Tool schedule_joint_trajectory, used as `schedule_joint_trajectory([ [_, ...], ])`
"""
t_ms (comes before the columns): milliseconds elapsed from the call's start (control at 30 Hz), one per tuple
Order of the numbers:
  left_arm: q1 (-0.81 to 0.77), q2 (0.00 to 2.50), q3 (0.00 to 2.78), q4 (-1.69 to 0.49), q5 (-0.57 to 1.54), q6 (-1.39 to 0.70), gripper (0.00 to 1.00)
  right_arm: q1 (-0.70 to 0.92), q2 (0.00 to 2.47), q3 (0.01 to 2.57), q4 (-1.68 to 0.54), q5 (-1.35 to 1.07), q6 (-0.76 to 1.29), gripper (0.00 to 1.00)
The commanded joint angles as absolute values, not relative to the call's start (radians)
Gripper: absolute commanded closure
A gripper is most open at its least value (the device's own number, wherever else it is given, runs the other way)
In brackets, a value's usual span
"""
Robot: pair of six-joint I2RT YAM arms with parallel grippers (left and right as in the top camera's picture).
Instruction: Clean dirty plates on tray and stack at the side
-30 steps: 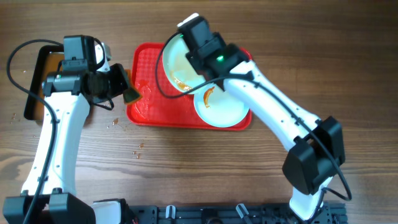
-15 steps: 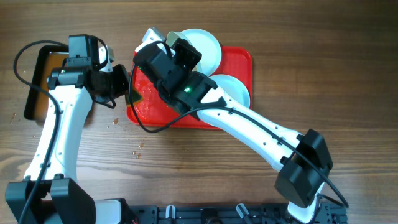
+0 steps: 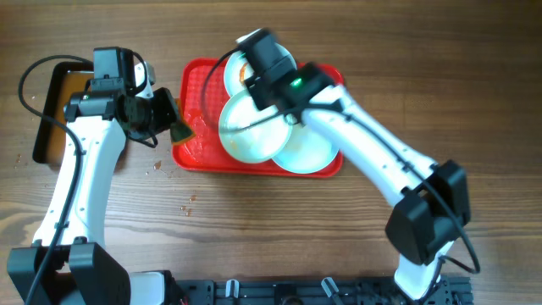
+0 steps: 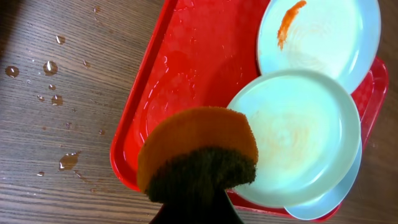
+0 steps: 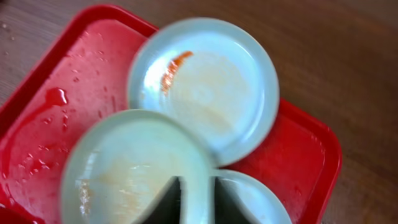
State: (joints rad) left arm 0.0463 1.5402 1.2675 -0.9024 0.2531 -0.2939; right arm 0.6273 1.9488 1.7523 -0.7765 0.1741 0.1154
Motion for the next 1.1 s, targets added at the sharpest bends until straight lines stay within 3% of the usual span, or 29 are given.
schedule_joint_trajectory([
  [0, 0.049, 1.545, 1.277, -0.902, 0.269, -0.299, 0.96, 0.505, 1.924, 1.772, -0.83, 0.017, 0.186, 0.61],
  [33, 0.049, 1.545, 1.277, -0.902, 0.269, -0.299, 0.96, 0.476, 1.927, 1.771, -0.843, 0.017, 0.186, 0.53],
  [267, 0.049, 1.545, 1.277, -0.902, 0.269, -0.299, 0.96, 0.438, 1.928, 1.618, -0.787, -0.303, 0.155, 0.24],
  [500, 0.048, 1.545, 1.277, -0.898, 0.269, -0.299, 0.96, 0.555, 1.928, 1.492, -0.662, -0.292, 0.196, 0.3],
  [667, 0.048, 1.545, 1.277, -0.898, 0.269, -0.299, 0.96, 0.635, 1.928, 1.562, -0.78, -0.241, 0.248, 0.31],
  [733, 0.048, 1.545, 1.277, -0.898, 0.269, -0.299, 0.96, 0.623, 1.929, 1.571, -0.778, -0.241, 0.246, 0.28],
  [767, 0.048, 1.545, 1.277, -0.898, 0.269, -0.299, 0.96, 0.621, 1.932, 1.571, -0.764, -0.24, 0.236, 0.19],
  [933, 0.048, 1.545, 1.277, -0.904, 0.27, -0.299, 0.96, 0.632, 1.947, 1.568, -0.556, -0.287, 0.238, 0.12],
  [967, 0.048, 1.545, 1.277, -0.908, 0.269, -0.299, 0.96, 0.632, 1.947, 1.568, -0.529, -0.286, 0.241, 0.24],
  [1067, 0.048, 1.545, 1.277, -0.914, 0.269, -0.299, 0.96, 0.631, 1.972, 1.549, -0.475, -0.254, 0.345, 0.27],
])
